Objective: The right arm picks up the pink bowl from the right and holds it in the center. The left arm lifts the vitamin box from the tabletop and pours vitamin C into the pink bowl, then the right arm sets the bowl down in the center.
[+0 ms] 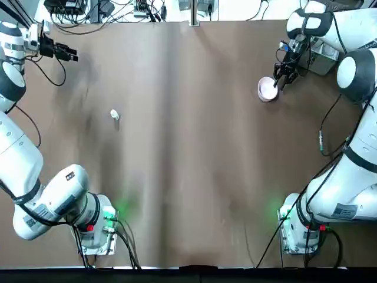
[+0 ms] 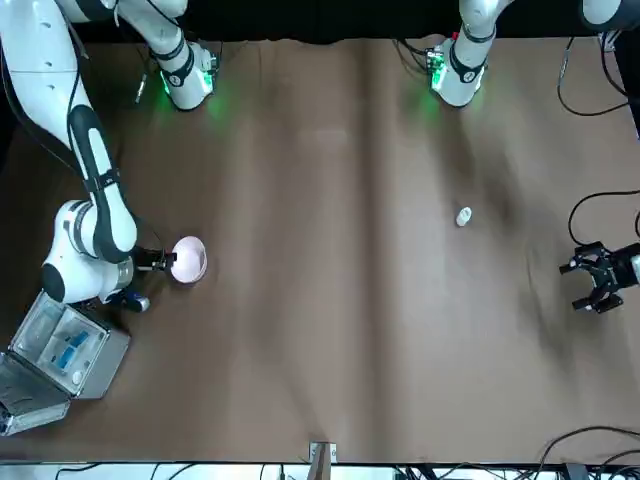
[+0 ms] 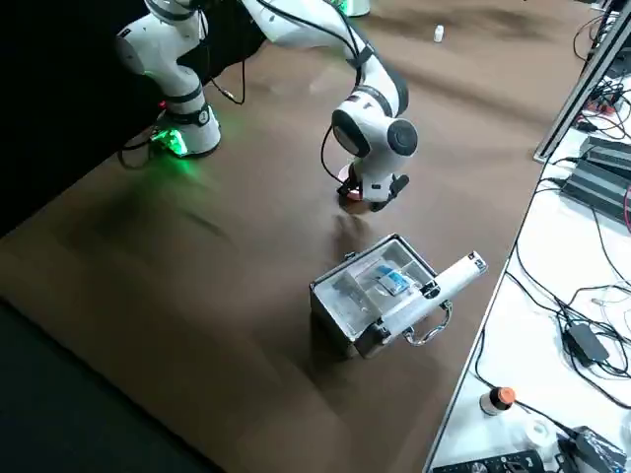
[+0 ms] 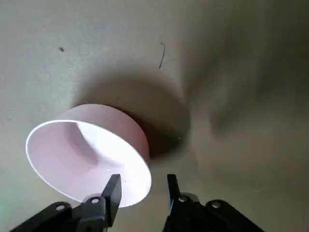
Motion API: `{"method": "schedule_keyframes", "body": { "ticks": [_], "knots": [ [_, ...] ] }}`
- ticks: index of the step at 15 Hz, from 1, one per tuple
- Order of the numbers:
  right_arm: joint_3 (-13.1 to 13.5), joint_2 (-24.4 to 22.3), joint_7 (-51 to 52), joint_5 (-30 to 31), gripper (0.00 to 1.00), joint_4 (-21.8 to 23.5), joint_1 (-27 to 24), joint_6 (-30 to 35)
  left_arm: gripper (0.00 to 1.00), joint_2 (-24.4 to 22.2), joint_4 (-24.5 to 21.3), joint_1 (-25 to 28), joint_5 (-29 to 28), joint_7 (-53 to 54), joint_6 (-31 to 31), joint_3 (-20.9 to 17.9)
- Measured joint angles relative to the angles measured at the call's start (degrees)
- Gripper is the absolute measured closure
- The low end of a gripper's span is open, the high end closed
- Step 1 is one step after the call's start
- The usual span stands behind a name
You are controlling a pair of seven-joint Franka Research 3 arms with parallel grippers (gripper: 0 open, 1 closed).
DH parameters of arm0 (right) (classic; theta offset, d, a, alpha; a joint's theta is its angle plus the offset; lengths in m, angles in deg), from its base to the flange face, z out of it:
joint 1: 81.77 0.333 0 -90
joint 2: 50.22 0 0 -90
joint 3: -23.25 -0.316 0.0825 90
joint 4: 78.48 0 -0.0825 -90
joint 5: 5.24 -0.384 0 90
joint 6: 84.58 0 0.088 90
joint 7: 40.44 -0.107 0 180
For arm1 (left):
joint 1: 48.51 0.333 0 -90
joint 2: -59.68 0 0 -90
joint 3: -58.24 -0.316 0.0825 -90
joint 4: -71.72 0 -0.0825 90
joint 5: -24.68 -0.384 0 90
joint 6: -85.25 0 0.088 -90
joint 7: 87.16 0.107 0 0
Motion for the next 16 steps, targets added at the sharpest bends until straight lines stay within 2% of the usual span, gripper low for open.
{"method": "schedule_keyframes", "body": {
  "ticks": [3, 4, 6, 7, 8, 9, 11, 14, 16],
  "knots": [
    [-0.1, 0.7, 0.0, -0.1, 0.56, 0.2, 0.0, 0.0, 0.0, 1.7, 0.0, 0.0, 2.1, 14.5, 2.0, 0.3],
    [-0.1, 1.1, 0.0, -0.1, 0.61, 0.2, 0.0, 0.0, 0.0, 2.4, -0.1, -0.1, 2.7, 18.6, 3.9, 0.3],
    [0.0, 2.0, 0.0, -0.1, 0.62, 0.3, 0.0, 0.0, 0.0, 4.0, -0.1, -0.1, 3.4, 26.0, 7.7, 0.3],
    [0.0, 2.8, 0.0, -0.1, 0.68, 0.3, -0.1, 0.1, 0.0, 5.6, -0.2, -0.1, 3.6, 30.4, 11.8, 0.4],
    [0.0, 2.9, 0.0, -0.2, 0.68, 0.3, -0.1, 0.1, 0.0, 6.3, -0.2, -0.1, 3.6, 32.2, 13.8, 0.4],
    [0.0, 2.9, -0.1, -0.2, 0.74, 0.3, -0.1, 0.3, 0.0, 6.8, -0.3, -0.1, 3.6, 34.1, 15.7, 0.5],
    [0.0, 2.9, -0.1, -0.3, 0.95, 0.2, -0.1, 1.1, 0.0, 7.5, -1.2, -0.1, 3.6, 37.8, 18.7, 0.5],
    [0.0, 2.9, -0.1, -0.7, 0.98, 0.0, -0.1, 2.0, 0.0, 8.4, -2.9, -0.1, 3.1, 44.7, 22.3, 0.5],
    [-0.1, 2.9, -0.1, -2.7, 0.98, -0.7, -0.1, 4.1, 0.0, 9.2, -4.3, -0.2, 0.7, 48.7, 23.4, 0.5]
  ]
}}
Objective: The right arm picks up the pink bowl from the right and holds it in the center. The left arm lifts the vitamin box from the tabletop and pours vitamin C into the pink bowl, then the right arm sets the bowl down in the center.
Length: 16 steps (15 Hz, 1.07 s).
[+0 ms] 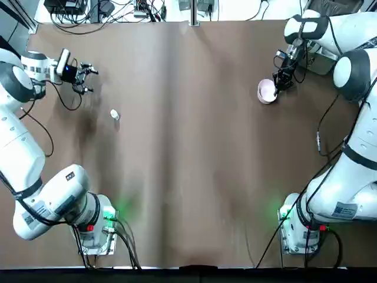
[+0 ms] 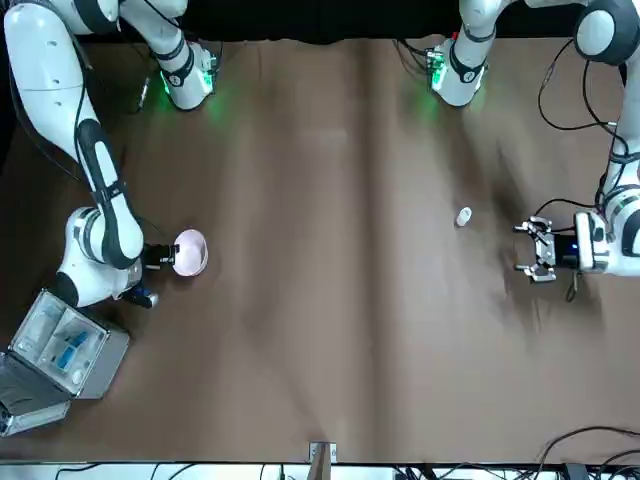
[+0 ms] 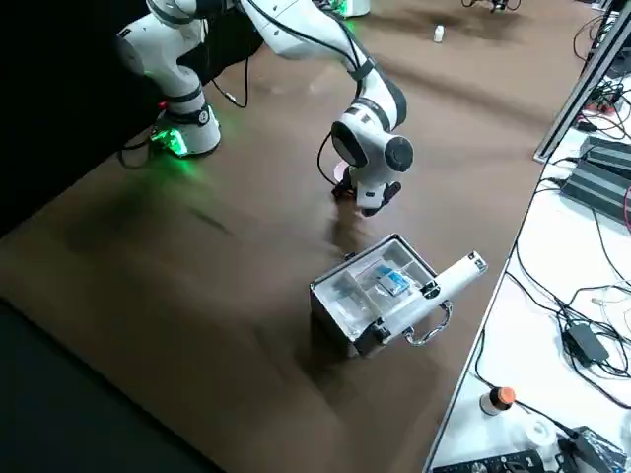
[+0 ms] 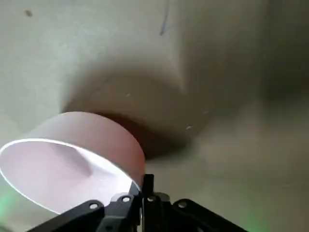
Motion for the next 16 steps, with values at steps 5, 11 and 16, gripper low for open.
{"method": "schedule_keyframes", "body": {
  "ticks": [5, 11, 16],
  "knots": [
    [-0.6, 0.0, -9.9, -4.5, 0.98, -5.9, 1.3, 9.9, 0.0, 1.6, -3.4, -1.2, -3.6, 2.7, 0.5, 0.9],
    [-0.8, -0.4, -27.1, -11.2, 0.98, -13.1, 9.0, 14.1, 0.0, 4.0, -5.6, -3.6, -4.1, 10.8, 0.4, 1.1],
    [-0.9, -0.4, -41.4, -14.1, 0.98, -17.6, 15.0, 14.1, 0.0, 5.3, -6.5, -4.8, -6.1, 11.1, 0.0, 1.1]
  ]
}}
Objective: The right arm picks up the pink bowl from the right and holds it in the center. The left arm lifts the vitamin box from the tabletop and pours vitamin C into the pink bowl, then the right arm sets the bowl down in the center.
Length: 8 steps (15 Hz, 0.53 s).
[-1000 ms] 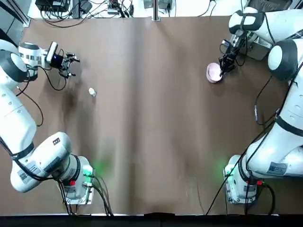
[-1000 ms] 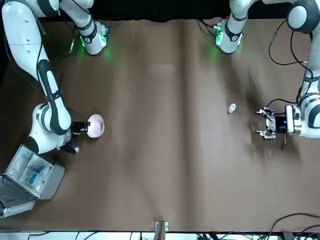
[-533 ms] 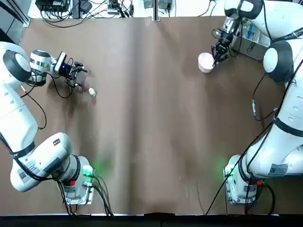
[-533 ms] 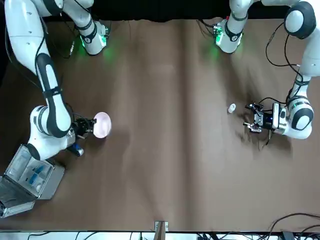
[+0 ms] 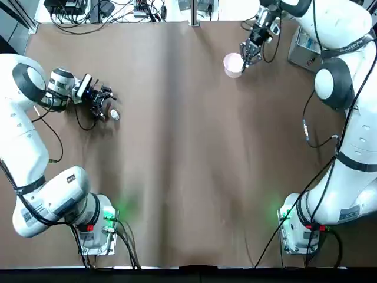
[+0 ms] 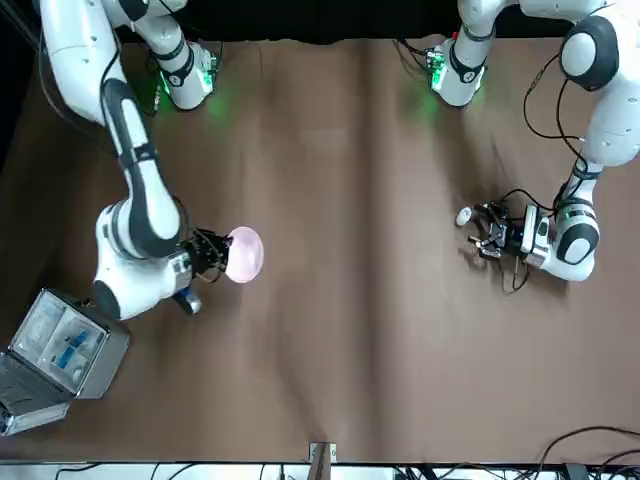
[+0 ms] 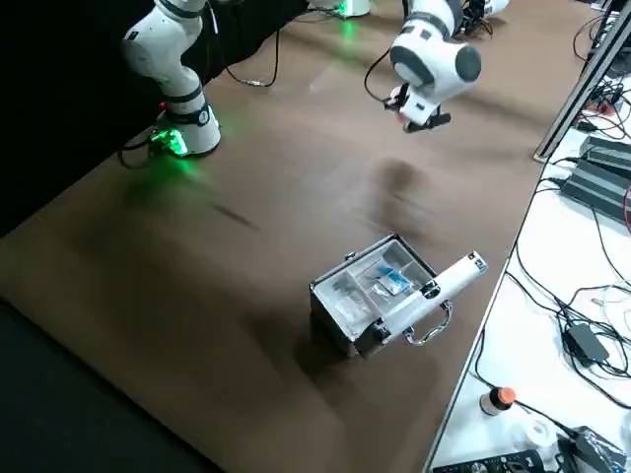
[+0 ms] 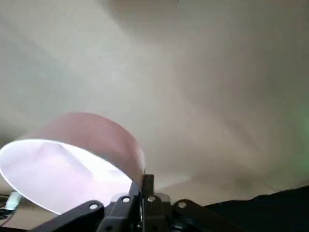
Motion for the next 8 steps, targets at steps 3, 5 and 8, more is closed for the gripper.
{"method": "schedule_keyframes", "body": {
  "ticks": [3, 5, 8],
  "knots": [
    [0.0, 0.0, -9.7, -2.4, 0.98, -3.7, 4.8, -0.1, 0.0, 0.1, -0.3, 0.2, -3.2, 0.1, 0.0, 0.0],
    [0.0, 0.0, -13.3, -4.5, 0.98, -4.2, 6.9, -0.2, 0.0, 0.2, -0.5, 0.3, -4.0, 0.4, 0.0, 0.0],
    [0.0, 0.0, -17.6, -7.2, 0.98, -4.4, 9.4, -1.3, 0.0, 0.6, -0.7, 0.2, -4.2, 0.6, 0.0, 0.0]
  ]
}}
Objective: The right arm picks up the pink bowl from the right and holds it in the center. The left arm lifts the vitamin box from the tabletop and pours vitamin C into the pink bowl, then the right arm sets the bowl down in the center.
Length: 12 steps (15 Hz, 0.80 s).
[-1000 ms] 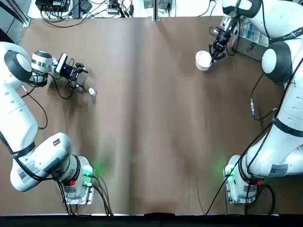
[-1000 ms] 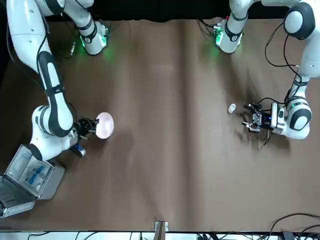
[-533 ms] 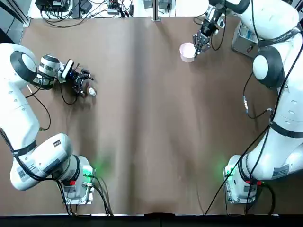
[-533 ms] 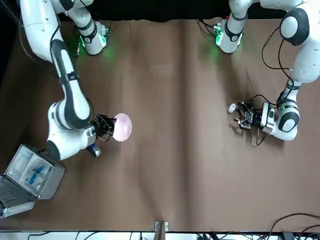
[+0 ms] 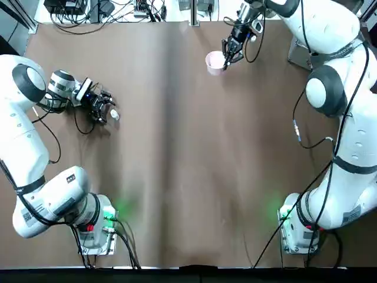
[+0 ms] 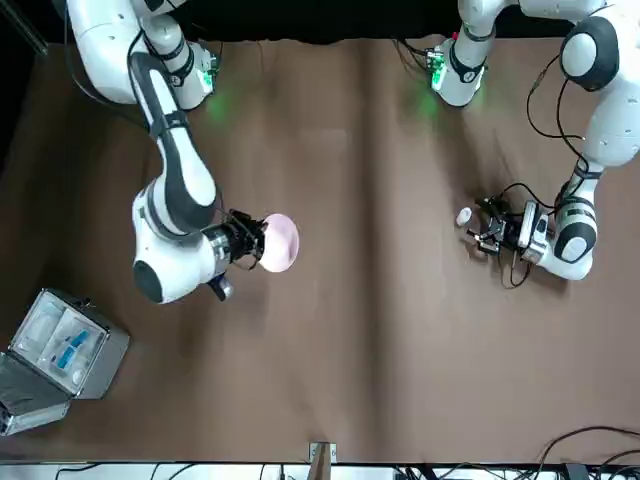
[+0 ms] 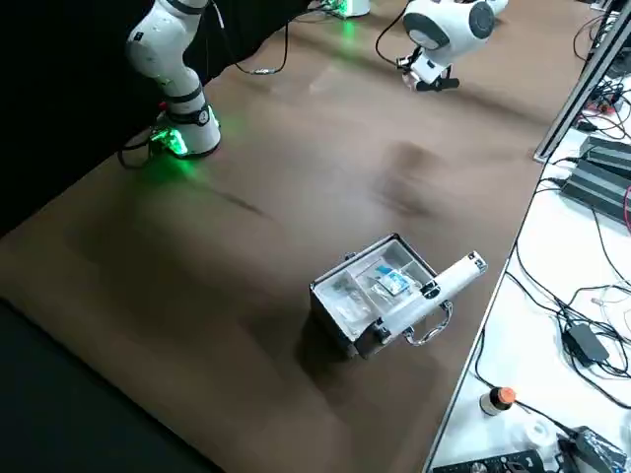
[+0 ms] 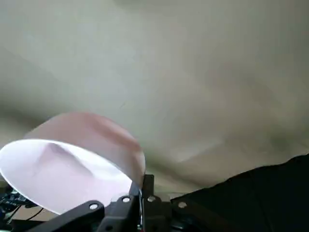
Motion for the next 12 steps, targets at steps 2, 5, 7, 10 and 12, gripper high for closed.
{"method": "schedule_keyframes", "body": {
  "ticks": [2, 5, 7, 10, 12],
  "knots": [
    [0.0, 0.4, -4.0, -2.1, 0.98, 0.0, 1.7, -3.3, 0.0, 0.4, 0.0, -0.1, 0.0, 0.0, -0.1, 0.1],
    [0.0, 1.8, -9.4, -4.3, 0.98, -0.1, 5.2, -8.5, 0.0, 0.7, 0.0, -0.1, 0.0, 0.0, -1.2, 0.2],
    [0.0, 2.9, -13.7, -4.5, 0.98, -0.8, 7.6, -11.9, 0.0, 0.7, -0.1, -0.3, 0.0, 0.1, -1.5, 0.4],
    [0.0, 4.6, -18.8, -6.0, 0.98, -3.0, 9.5, -13.4, 0.0, 1.0, -0.2, -1.0, 0.0, 0.4, -1.8, 0.8],
    [0.0, 5.8, -21.4, -7.4, 0.98, -4.5, 10.1, -14.2, 0.03, 1.2, -0.2, -1.3, 0.0, 0.4, -1.9, 0.9]
  ]
}}
